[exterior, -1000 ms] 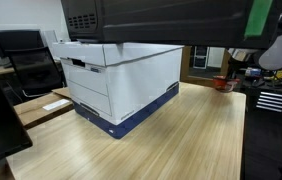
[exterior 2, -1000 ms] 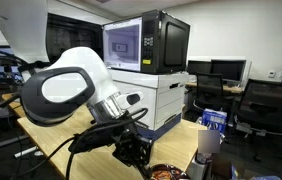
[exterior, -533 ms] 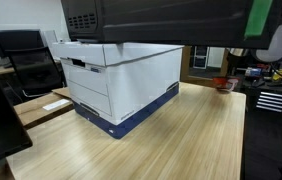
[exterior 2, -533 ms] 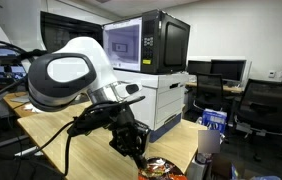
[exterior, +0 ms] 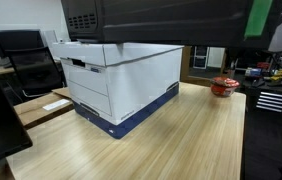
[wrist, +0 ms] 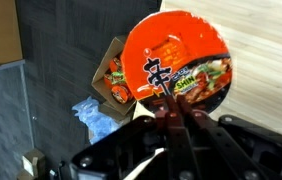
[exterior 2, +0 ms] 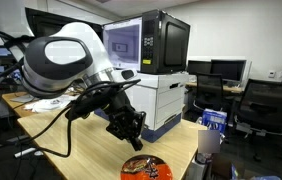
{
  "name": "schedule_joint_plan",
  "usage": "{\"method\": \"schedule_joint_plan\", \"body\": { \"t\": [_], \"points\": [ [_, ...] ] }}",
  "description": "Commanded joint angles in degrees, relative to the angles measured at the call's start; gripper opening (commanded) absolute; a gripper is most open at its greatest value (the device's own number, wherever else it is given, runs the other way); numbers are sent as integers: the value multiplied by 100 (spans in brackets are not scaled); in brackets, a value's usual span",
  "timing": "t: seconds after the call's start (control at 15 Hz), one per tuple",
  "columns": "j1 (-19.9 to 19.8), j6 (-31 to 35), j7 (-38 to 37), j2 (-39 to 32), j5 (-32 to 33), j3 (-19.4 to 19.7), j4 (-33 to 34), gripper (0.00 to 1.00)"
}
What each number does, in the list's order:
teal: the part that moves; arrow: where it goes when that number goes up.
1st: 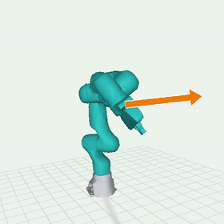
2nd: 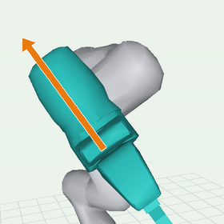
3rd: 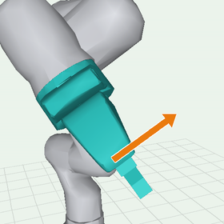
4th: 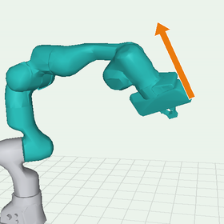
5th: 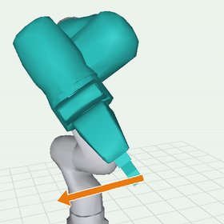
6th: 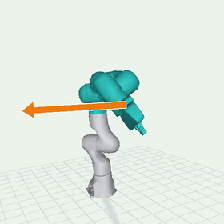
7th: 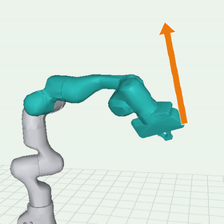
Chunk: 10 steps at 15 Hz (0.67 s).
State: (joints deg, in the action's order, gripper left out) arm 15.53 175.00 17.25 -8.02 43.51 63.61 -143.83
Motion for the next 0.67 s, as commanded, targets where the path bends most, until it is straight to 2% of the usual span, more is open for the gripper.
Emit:
{"method": "schedule_joint_plan", "body": {
  "t": [0.0,0.07,0.13,0.2,0.53,0.6],
  "points": [
    [410,285,-380,230,836,567,-55,4],
    [497,333,-472,188,1066,708,-27,4],
    [559,339,-505,208,1235,810,-25,32],
    [621,301,-548,236,1384,909,-36,33],
    [837,327,-708,150,2170,1407,-99,66],
    [883,62,-643,277,2212,1445,-171,71]
  ]
}}
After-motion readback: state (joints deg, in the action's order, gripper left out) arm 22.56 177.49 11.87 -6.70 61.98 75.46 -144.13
